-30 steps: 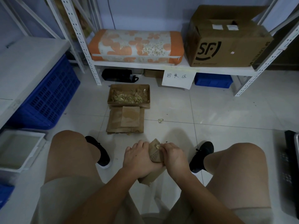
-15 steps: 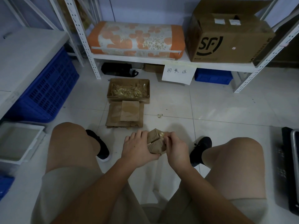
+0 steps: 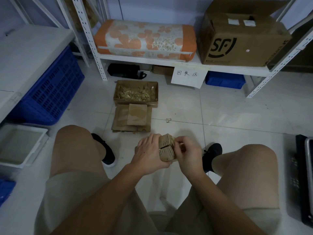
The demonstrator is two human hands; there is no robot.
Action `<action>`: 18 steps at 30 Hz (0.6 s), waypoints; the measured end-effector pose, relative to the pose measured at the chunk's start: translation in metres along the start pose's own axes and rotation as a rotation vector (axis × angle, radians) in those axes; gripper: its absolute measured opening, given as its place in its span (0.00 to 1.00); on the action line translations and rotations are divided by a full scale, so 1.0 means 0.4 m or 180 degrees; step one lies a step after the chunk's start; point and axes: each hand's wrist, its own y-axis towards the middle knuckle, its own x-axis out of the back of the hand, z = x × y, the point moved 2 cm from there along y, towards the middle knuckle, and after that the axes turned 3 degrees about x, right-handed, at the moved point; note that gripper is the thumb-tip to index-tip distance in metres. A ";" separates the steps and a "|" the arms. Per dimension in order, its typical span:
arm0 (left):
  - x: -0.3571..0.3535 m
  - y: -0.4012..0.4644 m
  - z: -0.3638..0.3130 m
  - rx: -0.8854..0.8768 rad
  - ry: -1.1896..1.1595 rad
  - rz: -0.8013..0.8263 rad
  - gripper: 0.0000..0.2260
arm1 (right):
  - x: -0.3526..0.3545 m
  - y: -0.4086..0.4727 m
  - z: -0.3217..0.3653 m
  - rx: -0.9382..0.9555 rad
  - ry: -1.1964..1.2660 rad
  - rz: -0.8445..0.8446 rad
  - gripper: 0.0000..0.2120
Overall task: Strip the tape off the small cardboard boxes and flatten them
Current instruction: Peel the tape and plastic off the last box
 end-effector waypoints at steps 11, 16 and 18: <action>0.005 0.006 0.009 -0.0065 0.0114 -0.0437 0.44 | -0.010 0.007 0.001 -0.0995 0.1245 0.0046 0.03; 0.008 0.010 0.015 -0.0154 0.0277 -0.0664 0.43 | -0.005 0.013 -0.007 -0.1076 0.1150 0.0232 0.06; 0.007 0.009 0.008 -0.0227 0.0229 -0.0690 0.42 | -0.004 0.011 -0.009 -0.1100 0.0961 0.0056 0.07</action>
